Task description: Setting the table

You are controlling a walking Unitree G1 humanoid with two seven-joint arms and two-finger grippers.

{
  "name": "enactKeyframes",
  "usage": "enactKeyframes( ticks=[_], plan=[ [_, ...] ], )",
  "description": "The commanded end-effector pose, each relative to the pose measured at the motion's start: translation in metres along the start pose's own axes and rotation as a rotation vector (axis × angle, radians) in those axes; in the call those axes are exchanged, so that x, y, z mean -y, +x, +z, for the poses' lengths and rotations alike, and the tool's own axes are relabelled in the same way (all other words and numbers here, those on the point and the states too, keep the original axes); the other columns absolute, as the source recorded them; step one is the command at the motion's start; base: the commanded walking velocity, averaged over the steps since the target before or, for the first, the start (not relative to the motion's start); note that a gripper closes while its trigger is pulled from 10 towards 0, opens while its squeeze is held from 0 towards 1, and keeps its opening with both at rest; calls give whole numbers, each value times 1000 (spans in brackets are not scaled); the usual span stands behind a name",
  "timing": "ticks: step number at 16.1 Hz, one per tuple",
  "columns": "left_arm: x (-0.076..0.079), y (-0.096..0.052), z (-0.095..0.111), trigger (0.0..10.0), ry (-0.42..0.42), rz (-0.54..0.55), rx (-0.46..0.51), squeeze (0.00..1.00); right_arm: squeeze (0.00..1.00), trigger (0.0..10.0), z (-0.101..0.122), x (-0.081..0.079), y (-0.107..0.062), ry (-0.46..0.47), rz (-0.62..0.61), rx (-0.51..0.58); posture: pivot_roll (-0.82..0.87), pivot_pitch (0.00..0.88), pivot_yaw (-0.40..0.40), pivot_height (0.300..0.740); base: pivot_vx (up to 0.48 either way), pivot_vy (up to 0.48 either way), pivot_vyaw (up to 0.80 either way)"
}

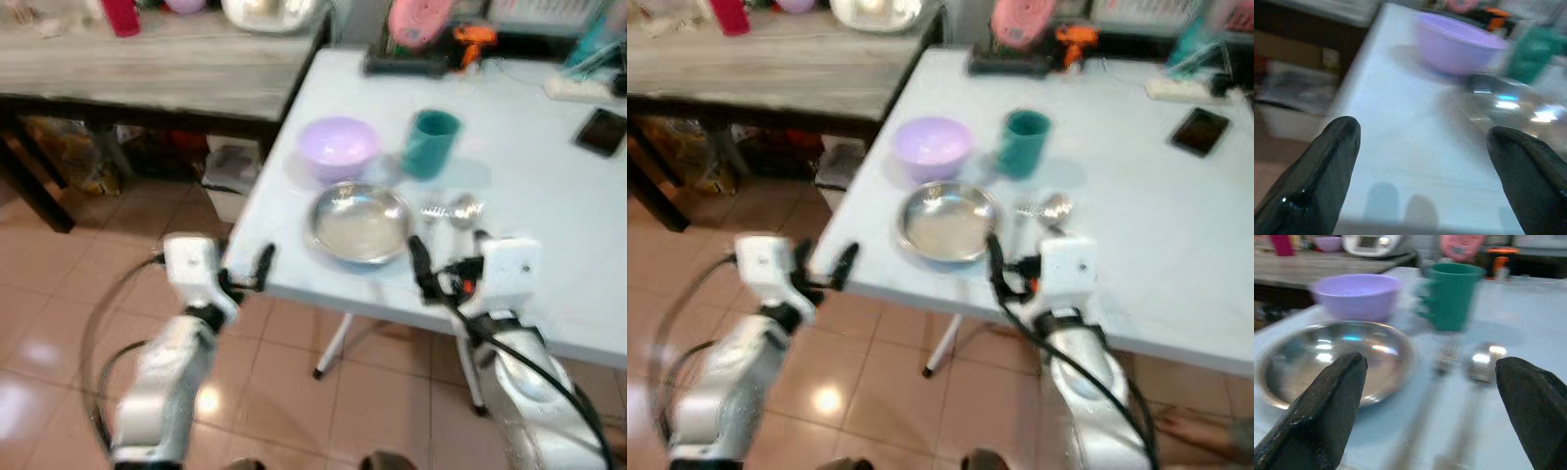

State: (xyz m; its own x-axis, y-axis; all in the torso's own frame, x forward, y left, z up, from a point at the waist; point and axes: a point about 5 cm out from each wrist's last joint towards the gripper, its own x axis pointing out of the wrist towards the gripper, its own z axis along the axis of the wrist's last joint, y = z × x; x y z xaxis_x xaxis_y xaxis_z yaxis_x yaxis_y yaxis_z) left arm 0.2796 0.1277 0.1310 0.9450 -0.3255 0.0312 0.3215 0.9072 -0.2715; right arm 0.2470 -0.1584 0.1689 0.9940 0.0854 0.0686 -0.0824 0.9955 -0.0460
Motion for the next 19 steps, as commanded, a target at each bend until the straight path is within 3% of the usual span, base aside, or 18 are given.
enactKeyframes(
  ticks=[1, 9, 13, 19],
  plan=[
    [-6, -1, 6, 10000, 24, 25, 28, 0, 0, 10000, 2, -1, 0, 7, -10, 1, -230, 148, 26, 740, 0, 0, 0],
    [7, 2, 2, 10000, 91, -67, 32, 0, 0, 10000, -2, -8, 5, -19, 19, 1, -233, 154, 25, 740, 0, 0, 0],
    [4, 4, 3, 10000, 183, -17, 73, 0, 0, 10000, -3, -5, 6, 40, 38, -5, -236, 161, 29, 740, 0, 0, 0],
    [-2, 8, 4, 10000, 218, 31, 97, 0, 0, 10000, 3, 5, 18, 9, -4, 38, -234, 165, 31, 740, 0, 0, 0]
  ],
)
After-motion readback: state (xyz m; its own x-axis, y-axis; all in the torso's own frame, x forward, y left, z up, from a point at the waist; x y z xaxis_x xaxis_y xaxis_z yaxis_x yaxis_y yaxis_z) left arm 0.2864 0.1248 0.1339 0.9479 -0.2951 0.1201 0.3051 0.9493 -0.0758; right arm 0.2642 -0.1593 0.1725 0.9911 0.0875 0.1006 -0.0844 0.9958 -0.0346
